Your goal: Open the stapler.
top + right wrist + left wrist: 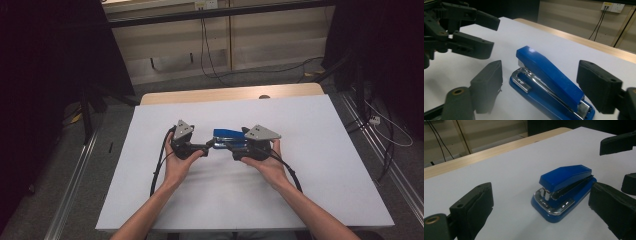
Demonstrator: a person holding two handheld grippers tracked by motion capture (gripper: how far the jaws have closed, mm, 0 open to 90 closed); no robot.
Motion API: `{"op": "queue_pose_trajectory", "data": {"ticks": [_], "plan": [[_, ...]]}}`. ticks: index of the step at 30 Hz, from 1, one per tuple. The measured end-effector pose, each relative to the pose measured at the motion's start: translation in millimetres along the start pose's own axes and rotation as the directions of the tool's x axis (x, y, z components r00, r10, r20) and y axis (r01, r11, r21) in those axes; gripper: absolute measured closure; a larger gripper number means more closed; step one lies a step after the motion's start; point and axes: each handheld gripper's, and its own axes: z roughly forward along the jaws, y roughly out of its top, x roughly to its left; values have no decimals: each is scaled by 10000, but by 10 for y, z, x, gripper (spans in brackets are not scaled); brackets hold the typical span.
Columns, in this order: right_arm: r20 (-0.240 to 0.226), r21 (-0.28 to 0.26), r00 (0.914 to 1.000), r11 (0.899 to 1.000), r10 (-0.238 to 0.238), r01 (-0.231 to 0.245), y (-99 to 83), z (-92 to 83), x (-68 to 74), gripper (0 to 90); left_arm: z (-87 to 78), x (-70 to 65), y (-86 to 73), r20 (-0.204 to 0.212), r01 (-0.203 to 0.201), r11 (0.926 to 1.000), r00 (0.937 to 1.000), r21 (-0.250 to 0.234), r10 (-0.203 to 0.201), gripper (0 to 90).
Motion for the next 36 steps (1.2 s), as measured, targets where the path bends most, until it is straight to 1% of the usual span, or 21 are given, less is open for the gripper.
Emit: {"op": "queue_pose_trajectory", "data": {"ticks": [4, 7, 8, 10, 12, 14, 15, 16, 17, 20, 22, 23, 24, 26, 28, 29, 30, 32, 33, 34, 36], "plan": [[-198, 130, 9997, 9998, -114, 117, 28, 56, 11, 293, -1, 22, -17, -26, -21, 9999, 10000, 160, 22, 63], [-460, 251, 9989, 9996, -82, 93, 53, 88, 16, 370, -7, 20, -15, 18, -1, 9999, 10000, 172, 1, 58], [-545, 243, 9984, 9996, -145, 159, 59, 104, 21, 429, -8, 14, -16, 51, 37, 9998, 10000, 187, -38, 52], [-561, 262, 9984, 9996, -115, 130, 61, 110, 21, 445, -9, 2, -20, 93, -92, 9996, 9999, 284, 89, 50], [-738, 192, 9973, 9998, -33, 47, 62, 122, 13, 578, -5, -13, -22, 77, -146, 9991, 9999, 403, 143, 49], [-756, 206, 9971, 9998, 18, -3, 64, 127, 9, 590, -6, -15, -20, 34, 26, 9991, 10000, 412, -27, 43], [-720, 197, 9974, 9998, 27, -13, 63, 131, 7, 629, -7, -12, -20, 69, 170, 9992, 9998, 373, -173, 40], [-658, 258, 9978, 9997, 38, -21, 57, 136, 1, 697, -9, -5, -21, 96, 237, 9989, 9997, 395, -241, 42], [-658, 258, 9978, 9997, 38, -21, 57, 136, 1, 697, -11, -2, -21, 83, 254, 9987, 9996, 440, -258, 42], [-821, 259, 9965, 9996, 152, -131, 53, 143, -7, 772, -11, -8, -22, 60, 149, 9986, 9999, 511, -153, 53], [-900, 302, 9958, 9995, 154, -127, 50, 152, -8, 827, -9, -11, -22, 2, 188, 9984, 9998, 535, -189, 60], [-900, 333, 9959, 9994, 134, -104, 47, 157, -5, 854, -9, -9, -21, 68, 245, 9981, 9997, 566, -249, 61], [-1042, 377, 9944, 9992, 165, -126, 37, 172, -1, 900, -12, -7, -21, 68, 262, 9979, 9996, 588, -266, 88], [-985, 474, 9951, 9988, 124, -78, 34, 179, 3, 900, -12, -1, -20, 51, 332, 9973, 9994, 657, -336, 103], [-1147, 611, 9932, 9981, 189, -119, 27, 197, 8, 900, -13, 7, -20, 23, 347, 9972, 9994, 667, -350, 114], [-1126, 708, 9935, 9975, 133, -53, 26, 203, 10, 900, -13, 9, -19, 21, 356, 9970, 9994, 693, -358, 121], [-1152, 772, 9933, 9970, 123, -34, 26, 210, 10, 900, -13, 13, -17, 81, 389, 9969, 9992, 685, -396, 143], [-1226, 929, 9924, 9957, 149, -35, 34, 225, 8, 900, -13, 19, -12, 110, 445, 9965, 9989, 714, -454, 230], [-1226, 929, 9924, 9957, 149, -35, 34, 225, 8, 900, -10, 23, -9, 157, 461, 9961, 9987, 754, -474, 230], [-1233, 963, 9922, 9953, 167, -48, 36, 229, 3, 900, -13, 27, -8, 141, 570, 9956, 9982, 748, -582, 259], [-1337, 1196, 9910, 9928, 84, 78, 47, 246, -17, 900, -2, 46, 1, -110, 702, 9942, 9975, 814, -695, 332]]}}
